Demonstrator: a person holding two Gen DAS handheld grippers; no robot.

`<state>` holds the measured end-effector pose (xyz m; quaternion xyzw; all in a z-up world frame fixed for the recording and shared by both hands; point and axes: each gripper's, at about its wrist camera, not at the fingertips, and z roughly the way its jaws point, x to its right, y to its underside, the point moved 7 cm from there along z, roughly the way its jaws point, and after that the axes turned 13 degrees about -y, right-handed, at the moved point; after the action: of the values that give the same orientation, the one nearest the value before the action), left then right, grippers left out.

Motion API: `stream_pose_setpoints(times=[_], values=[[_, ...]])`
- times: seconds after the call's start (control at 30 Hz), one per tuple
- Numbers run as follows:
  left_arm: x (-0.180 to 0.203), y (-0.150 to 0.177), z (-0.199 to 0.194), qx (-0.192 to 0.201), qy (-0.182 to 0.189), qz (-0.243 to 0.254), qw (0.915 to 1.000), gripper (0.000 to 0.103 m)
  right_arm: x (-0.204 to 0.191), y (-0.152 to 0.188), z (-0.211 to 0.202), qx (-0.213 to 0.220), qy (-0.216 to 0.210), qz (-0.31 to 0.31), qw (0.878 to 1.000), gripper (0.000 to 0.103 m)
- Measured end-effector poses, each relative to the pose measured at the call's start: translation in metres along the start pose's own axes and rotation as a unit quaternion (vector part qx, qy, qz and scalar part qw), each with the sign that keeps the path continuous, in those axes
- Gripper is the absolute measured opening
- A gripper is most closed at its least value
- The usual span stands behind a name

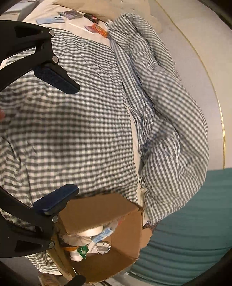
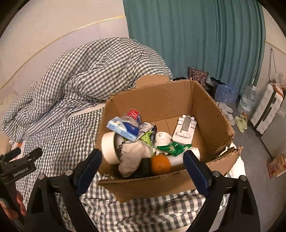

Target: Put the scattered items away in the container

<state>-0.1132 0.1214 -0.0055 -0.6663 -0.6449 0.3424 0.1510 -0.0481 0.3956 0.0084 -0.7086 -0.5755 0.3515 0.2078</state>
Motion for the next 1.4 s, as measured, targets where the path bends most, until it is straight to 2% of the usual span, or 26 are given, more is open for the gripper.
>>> stream_pose_setpoints(times=[0.33, 0.7, 1.13, 1.23, 1.4], values=[[-0.040, 0.023, -0.001, -0.035, -0.020, -0.018, 0.9990, 0.103, -0.050, 0.015, 0.009, -0.033, -0.027, -0.030, 0.999, 0.094], [-0.067, 0.024, -0.004, -0.035, -0.013, -0.046, 0.9983, 0.103, -0.095, 0.024, 0.016, -0.052, -0.042, -0.081, 0.994, 0.094], [-0.072, 0.026, 0.001, -0.047, 0.003, -0.050, 0.9976, 0.103, -0.110, 0.030, 0.023, -0.067, -0.031, -0.100, 0.992, 0.094], [-0.071, 0.024, -0.001, -0.038, 0.007, -0.052, 0.9979, 0.103, -0.110, 0.031, 0.024, -0.069, -0.032, -0.101, 0.992, 0.094], [-0.069, 0.023, -0.002, -0.023, -0.030, -0.029, 0.9989, 0.103, -0.109, 0.035, 0.028, -0.076, -0.029, -0.101, 0.992, 0.096]])
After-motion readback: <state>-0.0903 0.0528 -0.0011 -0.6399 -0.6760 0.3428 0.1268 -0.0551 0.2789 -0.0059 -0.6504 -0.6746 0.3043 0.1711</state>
